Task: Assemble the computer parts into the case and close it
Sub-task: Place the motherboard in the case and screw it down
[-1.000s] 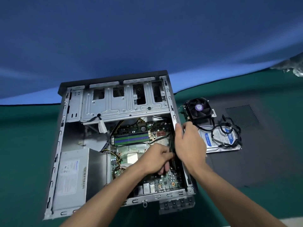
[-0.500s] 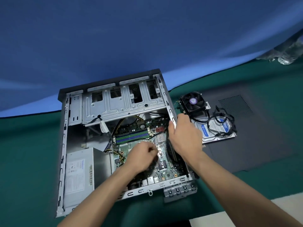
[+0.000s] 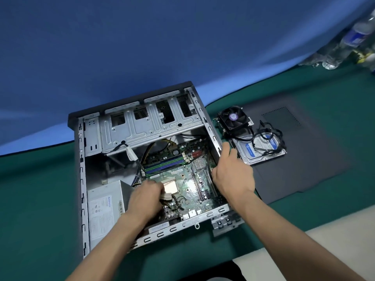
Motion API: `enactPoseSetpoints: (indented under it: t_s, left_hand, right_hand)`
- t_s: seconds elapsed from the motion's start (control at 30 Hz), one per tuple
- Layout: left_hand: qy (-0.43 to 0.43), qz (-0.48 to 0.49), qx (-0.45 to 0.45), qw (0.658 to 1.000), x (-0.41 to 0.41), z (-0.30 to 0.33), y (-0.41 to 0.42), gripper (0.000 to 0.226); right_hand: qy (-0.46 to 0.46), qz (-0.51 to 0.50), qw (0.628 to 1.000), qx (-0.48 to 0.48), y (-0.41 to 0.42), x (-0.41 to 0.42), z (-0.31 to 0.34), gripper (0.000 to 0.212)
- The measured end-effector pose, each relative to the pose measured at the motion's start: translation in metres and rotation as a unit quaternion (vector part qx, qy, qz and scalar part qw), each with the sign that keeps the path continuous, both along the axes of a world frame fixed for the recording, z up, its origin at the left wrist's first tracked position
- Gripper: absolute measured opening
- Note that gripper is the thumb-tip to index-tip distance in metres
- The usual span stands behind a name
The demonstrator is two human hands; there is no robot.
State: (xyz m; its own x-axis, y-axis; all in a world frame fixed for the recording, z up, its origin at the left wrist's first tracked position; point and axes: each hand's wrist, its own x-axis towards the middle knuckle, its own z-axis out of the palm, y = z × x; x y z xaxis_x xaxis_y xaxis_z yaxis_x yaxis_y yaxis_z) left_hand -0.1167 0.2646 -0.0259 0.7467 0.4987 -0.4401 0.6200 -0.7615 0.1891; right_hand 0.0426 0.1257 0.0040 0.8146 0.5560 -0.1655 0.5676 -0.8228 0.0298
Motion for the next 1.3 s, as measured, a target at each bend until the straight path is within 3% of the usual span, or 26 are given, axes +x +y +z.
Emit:
enactPoseSetpoints:
  t_s: [0.07,0.13,0.23,0.37,0.87,1.07,1.3]
  left_hand:
    - [0.027,-0.046,0.023,0.998,-0.002,-0.005,0.0,0.022]
    - [-0.002,-0.066,0.019,0.998,0.002,-0.007,-0.002,0.021]
    - [-0.058,-0.072,-0.053,0.994,0.011,-0.008,-0.005,0.022]
    - [-0.014,-0.066,-0.134,0.989,0.023,-0.011,-0.011,0.017]
    - [0.049,-0.109,-0.166,0.979,0.048,-0.03,-0.02,0.01]
    - [0.026,-0.097,-0.134,0.986,0.051,-0.034,-0.02,0.014]
    - [0.004,-0.096,-0.194,0.976,0.05,-0.032,-0.021,0.009]
  right_hand:
    - [-0.005,-0.004,1.0,0.0,0.0,0.0,-0.002,0.057]
    - [-0.003,-0.008,1.0,0.004,0.0,0.0,-0.002,0.055]
    - [0.0,-0.004,1.0,0.005,0.001,0.0,-0.001,0.056]
    - [0.013,-0.01,1.0,0.011,0.001,0.001,0.0,0.056]
    - [0.051,-0.033,0.997,0.048,0.001,0.006,-0.001,0.041]
    - [0.06,-0.036,0.997,0.042,0.002,0.005,0.001,0.039]
    - [0.057,-0.034,0.997,0.033,0.003,0.005,0.003,0.038]
